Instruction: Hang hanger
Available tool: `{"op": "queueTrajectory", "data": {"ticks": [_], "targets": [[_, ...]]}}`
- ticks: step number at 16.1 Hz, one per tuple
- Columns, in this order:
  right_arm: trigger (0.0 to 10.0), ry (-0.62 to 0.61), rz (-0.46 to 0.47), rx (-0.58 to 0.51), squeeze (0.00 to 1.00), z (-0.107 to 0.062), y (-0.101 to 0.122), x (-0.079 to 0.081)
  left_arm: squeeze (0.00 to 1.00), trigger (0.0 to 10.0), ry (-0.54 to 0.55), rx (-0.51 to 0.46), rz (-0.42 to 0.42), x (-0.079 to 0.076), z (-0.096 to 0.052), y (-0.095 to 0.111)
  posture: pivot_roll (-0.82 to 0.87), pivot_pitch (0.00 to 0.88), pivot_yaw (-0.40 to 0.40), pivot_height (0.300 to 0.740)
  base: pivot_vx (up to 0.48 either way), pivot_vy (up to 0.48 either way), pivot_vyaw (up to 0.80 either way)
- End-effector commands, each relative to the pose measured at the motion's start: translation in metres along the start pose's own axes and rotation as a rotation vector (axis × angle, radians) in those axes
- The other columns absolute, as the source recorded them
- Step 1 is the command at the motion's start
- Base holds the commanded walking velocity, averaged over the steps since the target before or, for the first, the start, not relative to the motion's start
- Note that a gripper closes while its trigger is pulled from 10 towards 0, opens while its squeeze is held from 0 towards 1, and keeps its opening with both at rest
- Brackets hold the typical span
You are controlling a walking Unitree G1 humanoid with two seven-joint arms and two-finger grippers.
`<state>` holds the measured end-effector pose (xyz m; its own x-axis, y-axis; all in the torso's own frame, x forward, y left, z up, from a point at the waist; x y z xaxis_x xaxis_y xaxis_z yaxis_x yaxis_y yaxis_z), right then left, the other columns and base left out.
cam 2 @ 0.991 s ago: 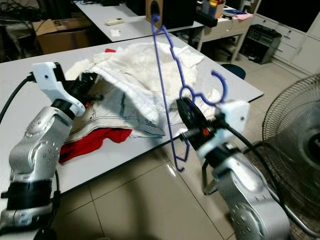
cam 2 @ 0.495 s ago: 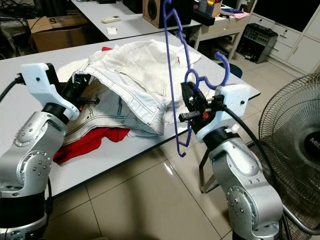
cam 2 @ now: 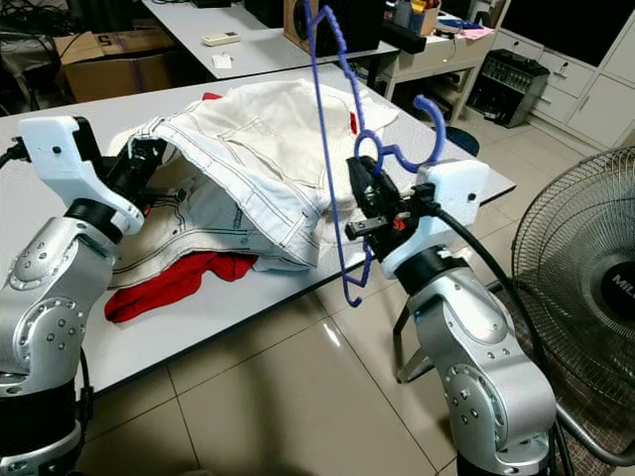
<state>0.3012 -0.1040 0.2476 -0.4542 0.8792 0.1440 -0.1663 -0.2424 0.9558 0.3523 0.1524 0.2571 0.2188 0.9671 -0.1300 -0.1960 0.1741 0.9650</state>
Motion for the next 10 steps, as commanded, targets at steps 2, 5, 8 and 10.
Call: {"op": "queueTrajectory", "data": {"ticks": [2,5,8,10], "targets": [[10.0,0.009,-0.002,0.01,0.0,-0.001,-0.003,0.0,0.0,10.0,-0.023,-0.027,0.005,-0.006,-0.001,0.009,0.04,0.0,-0.068,0.74,-0.353,0.0,0.0],[10.0,0.011,-0.006,0.022,0.0,-0.002,-0.006,0.001,0.0,10.0,-0.031,-0.01,0.016,-0.009,-0.002,0.004,0.03,0.0,-0.064,0.74,-0.355,0.0,0.0],[10.0,0.008,-0.007,0.03,0.0,-0.003,-0.008,0.0,0.0,10.0,-0.065,0.019,0.084,-0.013,-0.005,-0.003,0.03,0.0,-0.064,0.74,-0.341,0.0,0.0],[10.0,0.009,-0.006,0.035,0.0,-0.004,-0.01,0.001,0.0,10.0,-0.074,0.036,0.101,-0.014,-0.007,-0.008,0.04,0.0,-0.062,0.74,-0.322,0.0,0.0]]}}
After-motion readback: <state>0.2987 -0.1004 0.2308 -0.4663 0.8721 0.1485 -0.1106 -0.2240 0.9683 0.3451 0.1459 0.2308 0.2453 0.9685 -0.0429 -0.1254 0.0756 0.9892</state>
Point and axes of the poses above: a point about 5 cm out from each wrist's last joint towards the gripper, its own z axis pointing out of the wrist towards the gripper, its own y axis along the axis of the wrist's last joint, x = y × z, the point moved 6 cm from there along z, pointing out of the wrist towards the gripper, and after that the axes turned 1 degree about z, right-handed, at the moved point
